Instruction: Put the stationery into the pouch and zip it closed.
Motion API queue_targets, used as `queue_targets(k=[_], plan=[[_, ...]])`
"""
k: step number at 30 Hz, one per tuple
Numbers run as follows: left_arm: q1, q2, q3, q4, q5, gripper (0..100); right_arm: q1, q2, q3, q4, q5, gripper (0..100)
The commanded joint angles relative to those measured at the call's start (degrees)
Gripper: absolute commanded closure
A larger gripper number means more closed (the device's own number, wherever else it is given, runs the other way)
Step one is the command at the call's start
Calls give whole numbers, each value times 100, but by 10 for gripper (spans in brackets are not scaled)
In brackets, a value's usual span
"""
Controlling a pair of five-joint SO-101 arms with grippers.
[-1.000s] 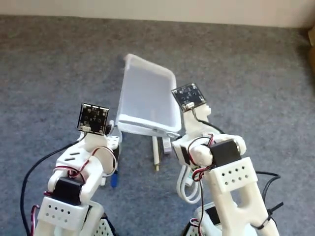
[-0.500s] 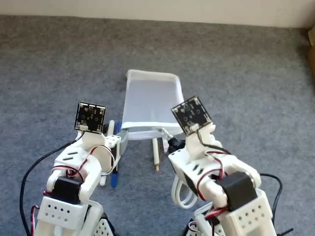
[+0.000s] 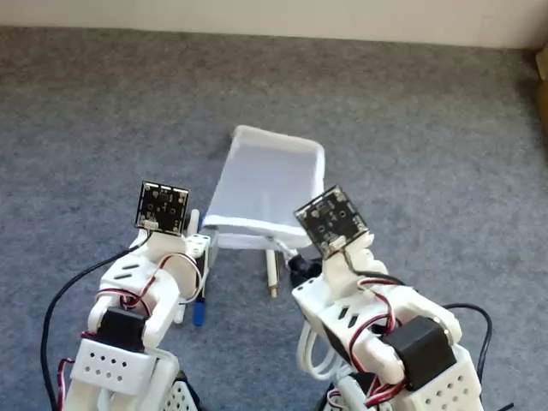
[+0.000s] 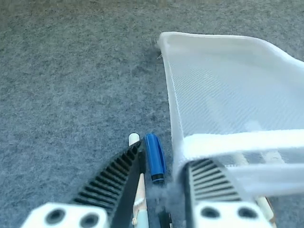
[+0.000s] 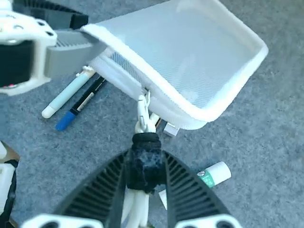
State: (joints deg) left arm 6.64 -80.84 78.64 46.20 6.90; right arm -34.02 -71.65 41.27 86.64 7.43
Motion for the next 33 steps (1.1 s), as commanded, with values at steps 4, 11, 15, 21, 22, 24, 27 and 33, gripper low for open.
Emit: queue_targets(k=[4, 11, 15, 21, 22, 24, 27, 33], plan=[[-75, -66, -101, -211, -70, 978, -136, -110, -400, 110, -26, 994], [-92, -40, -602, 396, -35, 993, 822, -119, -400, 163, 211, 994], [-101, -66, -602, 431, -35, 993, 1059, -119, -585, 400, 273, 994], [-101, -66, -602, 431, -35, 993, 1112, -119, -769, 743, 422, 994], [-101, -66, -602, 431, -35, 993, 1200, -119, -769, 787, 448, 994], [-101, -66, -602, 431, -35, 993, 1393, -119, -769, 866, 466, 994], [-101, -66, -602, 431, -35, 993, 1534, -119, -769, 901, 475, 994], [-75, -57, -593, 404, -62, 992, 1525, -119, -787, 848, 457, 994]])
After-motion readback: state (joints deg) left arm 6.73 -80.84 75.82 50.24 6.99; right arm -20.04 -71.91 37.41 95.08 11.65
